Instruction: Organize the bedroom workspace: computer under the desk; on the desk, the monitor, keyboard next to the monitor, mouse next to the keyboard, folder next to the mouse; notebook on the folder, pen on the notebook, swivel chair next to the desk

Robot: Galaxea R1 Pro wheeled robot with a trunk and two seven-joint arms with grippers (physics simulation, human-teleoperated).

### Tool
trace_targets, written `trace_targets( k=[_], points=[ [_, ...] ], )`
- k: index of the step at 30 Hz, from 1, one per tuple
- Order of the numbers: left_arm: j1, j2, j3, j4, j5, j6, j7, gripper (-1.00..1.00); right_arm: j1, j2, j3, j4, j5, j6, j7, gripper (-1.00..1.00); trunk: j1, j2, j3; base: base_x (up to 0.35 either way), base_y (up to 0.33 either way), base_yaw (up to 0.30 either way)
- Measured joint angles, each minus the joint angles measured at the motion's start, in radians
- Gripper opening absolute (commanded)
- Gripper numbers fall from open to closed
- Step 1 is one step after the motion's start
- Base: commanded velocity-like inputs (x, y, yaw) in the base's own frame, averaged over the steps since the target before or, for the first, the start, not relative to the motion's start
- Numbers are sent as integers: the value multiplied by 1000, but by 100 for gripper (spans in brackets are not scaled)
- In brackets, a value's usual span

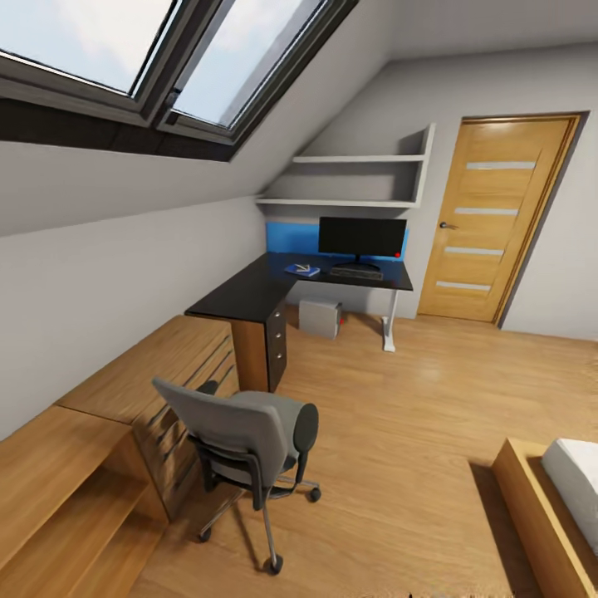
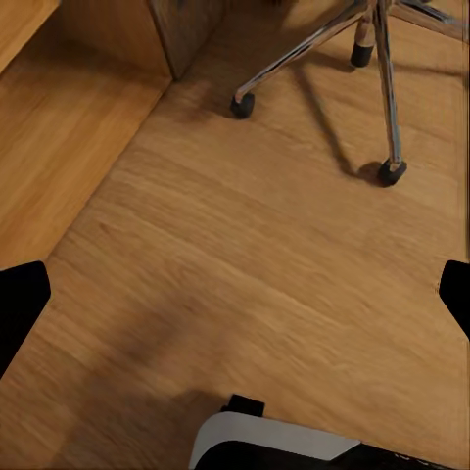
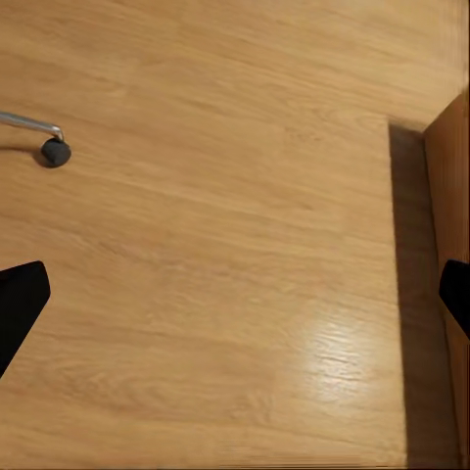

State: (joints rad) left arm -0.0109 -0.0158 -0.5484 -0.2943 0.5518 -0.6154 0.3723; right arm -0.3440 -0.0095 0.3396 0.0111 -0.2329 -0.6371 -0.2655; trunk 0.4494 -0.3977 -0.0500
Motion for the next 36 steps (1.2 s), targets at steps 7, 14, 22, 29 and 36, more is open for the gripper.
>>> trace_targets(
  k=[7,14,22,29,36],
  points=[
    [0,0,0,0,0,0,0,100,0,0,0,0,0,0,0,100,0,0,0,0,112,-276],
    [0,0,0,0,0,0,0,100,0,0,1,0,0,0,0,100,0,0,0,0,150,-276],
    [0,0,0,0,0,0,0,100,0,0,1,1,0,0,0,100,0,0,0,0,48,-276],
    [0,0,0,0,0,0,0,100,0,0,1,1,0,0,0,100,0,0,0,0,135,-275],
    [0,0,0,0,0,0,0,100,0,1,3,3,2,6,0,100,0,0,0,0,254,-162]
  ],
)
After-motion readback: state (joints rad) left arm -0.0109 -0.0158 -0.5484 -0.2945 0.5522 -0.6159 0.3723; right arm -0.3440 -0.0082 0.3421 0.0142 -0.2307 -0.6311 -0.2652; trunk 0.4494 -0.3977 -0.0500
